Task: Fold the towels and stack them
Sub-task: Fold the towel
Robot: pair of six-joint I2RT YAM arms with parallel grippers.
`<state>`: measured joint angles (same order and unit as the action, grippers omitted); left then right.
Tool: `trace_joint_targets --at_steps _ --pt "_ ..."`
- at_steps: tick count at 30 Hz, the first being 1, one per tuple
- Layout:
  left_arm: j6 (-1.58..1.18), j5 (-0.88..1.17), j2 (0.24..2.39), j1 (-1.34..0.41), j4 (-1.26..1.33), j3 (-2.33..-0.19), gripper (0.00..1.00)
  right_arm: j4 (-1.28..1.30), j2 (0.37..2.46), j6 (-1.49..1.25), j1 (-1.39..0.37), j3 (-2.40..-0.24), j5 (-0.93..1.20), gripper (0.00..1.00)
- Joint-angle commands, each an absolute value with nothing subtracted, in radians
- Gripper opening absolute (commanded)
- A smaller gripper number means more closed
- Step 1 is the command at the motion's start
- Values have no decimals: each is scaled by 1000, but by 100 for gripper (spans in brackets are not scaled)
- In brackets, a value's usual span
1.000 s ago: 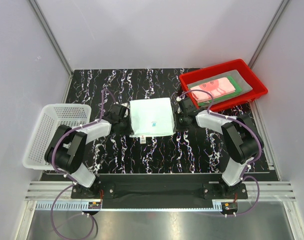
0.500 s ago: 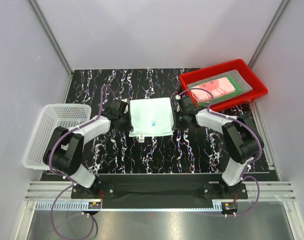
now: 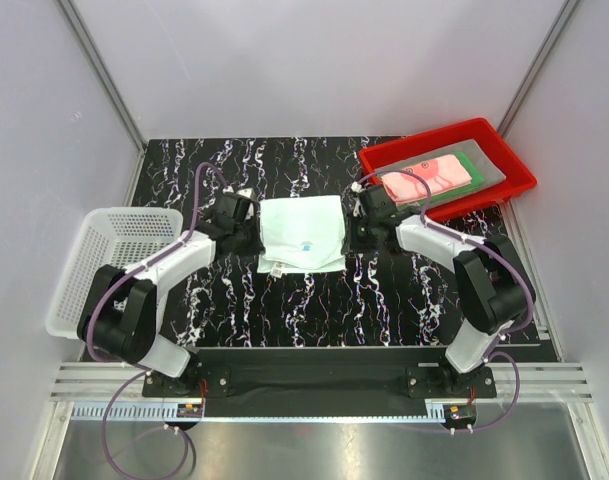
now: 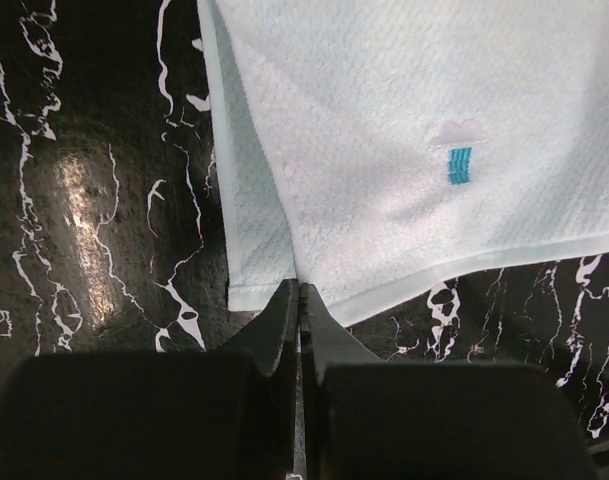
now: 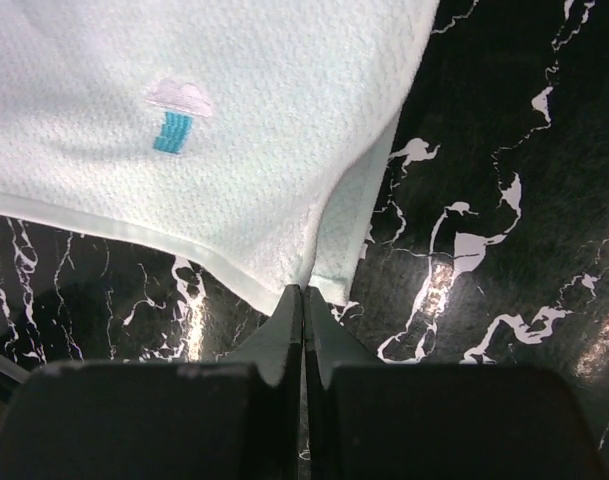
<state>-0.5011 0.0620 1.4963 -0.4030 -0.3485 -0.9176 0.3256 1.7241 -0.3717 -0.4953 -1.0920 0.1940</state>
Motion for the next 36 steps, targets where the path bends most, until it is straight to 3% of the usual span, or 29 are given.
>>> trace_joint_targets --at_steps 1,17,24,28,36 --pt "-486 32 1457 -387 -305 -902 0 258 1664 -402 -497 -1039 252 0" --pt "-482 -28 1559 -371 -229 -811 0 74 1700 -453 -497 -881 322 0" --pt "-494 -18 1493 -370 -366 -963 0 152 1652 -437 -497 -971 331 0" --pt "-503 -63 1428 -362 -382 -970 0 92 1626 -465 -497 -919 348 0" --pt "-500 -63 1543 -341 -336 -874 0 -29 1695 -502 -495 -819 356 0"
